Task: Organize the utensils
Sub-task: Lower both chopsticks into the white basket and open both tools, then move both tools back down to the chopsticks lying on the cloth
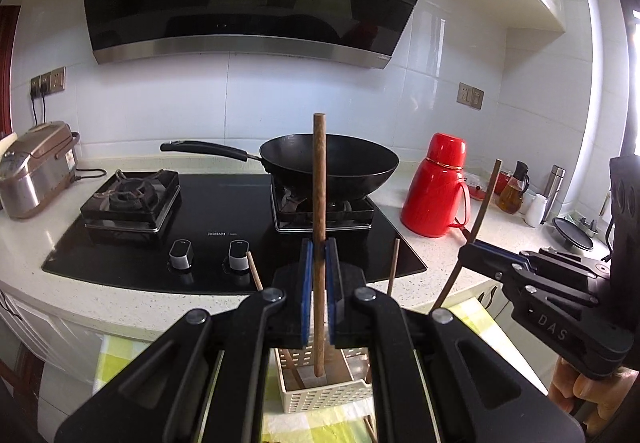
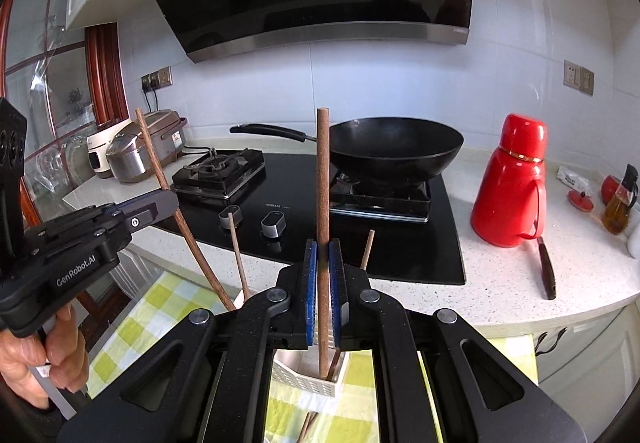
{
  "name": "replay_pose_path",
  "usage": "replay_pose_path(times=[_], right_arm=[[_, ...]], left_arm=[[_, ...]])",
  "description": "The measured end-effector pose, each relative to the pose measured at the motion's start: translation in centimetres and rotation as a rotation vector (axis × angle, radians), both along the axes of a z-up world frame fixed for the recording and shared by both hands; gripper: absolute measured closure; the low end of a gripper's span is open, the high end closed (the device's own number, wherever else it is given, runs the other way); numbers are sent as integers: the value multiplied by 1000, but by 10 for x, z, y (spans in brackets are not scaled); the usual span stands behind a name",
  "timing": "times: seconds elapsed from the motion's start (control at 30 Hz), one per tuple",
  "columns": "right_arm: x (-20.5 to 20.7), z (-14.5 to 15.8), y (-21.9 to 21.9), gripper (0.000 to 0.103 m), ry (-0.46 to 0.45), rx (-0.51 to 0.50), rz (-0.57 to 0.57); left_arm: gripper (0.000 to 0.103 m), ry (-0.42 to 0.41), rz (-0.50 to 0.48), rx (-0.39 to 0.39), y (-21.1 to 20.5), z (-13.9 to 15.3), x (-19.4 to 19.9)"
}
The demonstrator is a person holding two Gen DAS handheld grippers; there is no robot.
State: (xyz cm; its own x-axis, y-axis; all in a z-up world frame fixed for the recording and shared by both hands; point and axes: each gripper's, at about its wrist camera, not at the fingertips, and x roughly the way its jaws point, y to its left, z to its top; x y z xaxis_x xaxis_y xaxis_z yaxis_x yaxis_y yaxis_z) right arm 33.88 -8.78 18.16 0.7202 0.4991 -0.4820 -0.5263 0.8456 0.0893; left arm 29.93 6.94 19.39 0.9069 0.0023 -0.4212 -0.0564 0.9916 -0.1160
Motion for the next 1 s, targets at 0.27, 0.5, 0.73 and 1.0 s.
replay_pose_path(times=[0.27, 0.5, 0.73, 1.0], right_arm=[[13, -22, 14, 96, 23, -5, 8], [22, -46, 22, 96, 78, -38, 17], [31, -67, 31, 95, 138, -85, 18], [34, -75, 26, 89, 158, -81, -7]], left_arm=[[97, 29, 5, -8, 2, -25, 14], [97, 80, 2, -24, 5, -49, 24], [94, 187, -9, -47, 9, -71, 39], [92, 195, 7, -52, 16, -80, 37]])
